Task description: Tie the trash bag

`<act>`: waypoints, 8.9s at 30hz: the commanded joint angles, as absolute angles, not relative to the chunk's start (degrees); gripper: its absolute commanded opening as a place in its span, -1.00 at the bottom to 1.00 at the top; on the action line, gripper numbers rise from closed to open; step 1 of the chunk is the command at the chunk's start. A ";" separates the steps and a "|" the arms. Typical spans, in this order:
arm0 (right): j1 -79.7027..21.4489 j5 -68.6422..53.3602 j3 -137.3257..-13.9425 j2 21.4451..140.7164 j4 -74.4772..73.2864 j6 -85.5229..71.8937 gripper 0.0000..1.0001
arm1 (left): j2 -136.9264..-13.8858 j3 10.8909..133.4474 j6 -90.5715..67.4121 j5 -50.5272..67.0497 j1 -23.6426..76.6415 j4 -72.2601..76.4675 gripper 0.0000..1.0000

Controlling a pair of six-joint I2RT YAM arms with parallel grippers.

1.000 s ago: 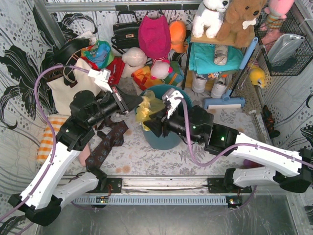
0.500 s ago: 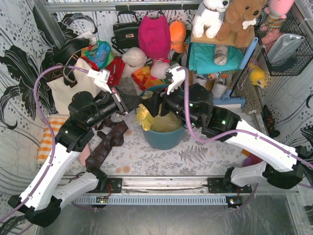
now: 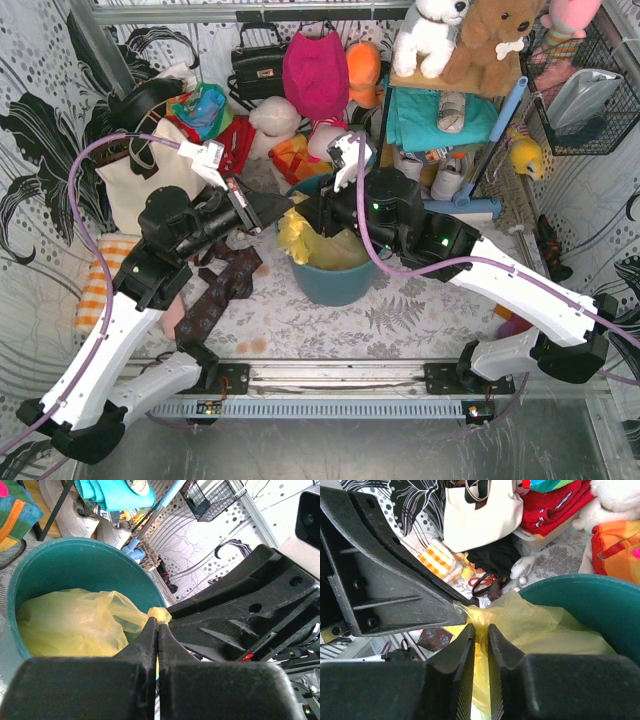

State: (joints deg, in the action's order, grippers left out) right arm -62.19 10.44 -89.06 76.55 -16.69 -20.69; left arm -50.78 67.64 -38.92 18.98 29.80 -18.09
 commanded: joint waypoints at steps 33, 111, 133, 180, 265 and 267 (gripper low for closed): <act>-58.03 14.35 -82.81 71.93 -18.30 -28.63 -0.96 | -45.85 64.11 -38.23 18.68 29.79 -11.53 -1.00; -71.52 20.81 -77.38 69.38 -19.54 -34.59 -0.16 | -49.69 59.33 -40.34 15.23 29.78 -5.54 -1.00; -70.76 21.31 -72.25 70.94 -16.39 -37.88 -0.29 | -49.22 59.67 -40.52 15.78 29.77 -5.66 -1.00; -70.13 15.24 -70.68 61.67 -17.42 -35.03 -0.36 | -56.99 66.77 -30.28 5.24 29.71 -7.77 -1.00; -59.81 30.80 -84.30 64.24 -46.93 -29.03 -1.00 | -53.03 64.71 -31.03 3.23 29.71 -9.54 -1.00; -59.77 34.01 -85.58 64.43 -48.47 -28.28 -1.00 | -52.59 64.54 -31.03 2.89 29.66 -9.97 -1.00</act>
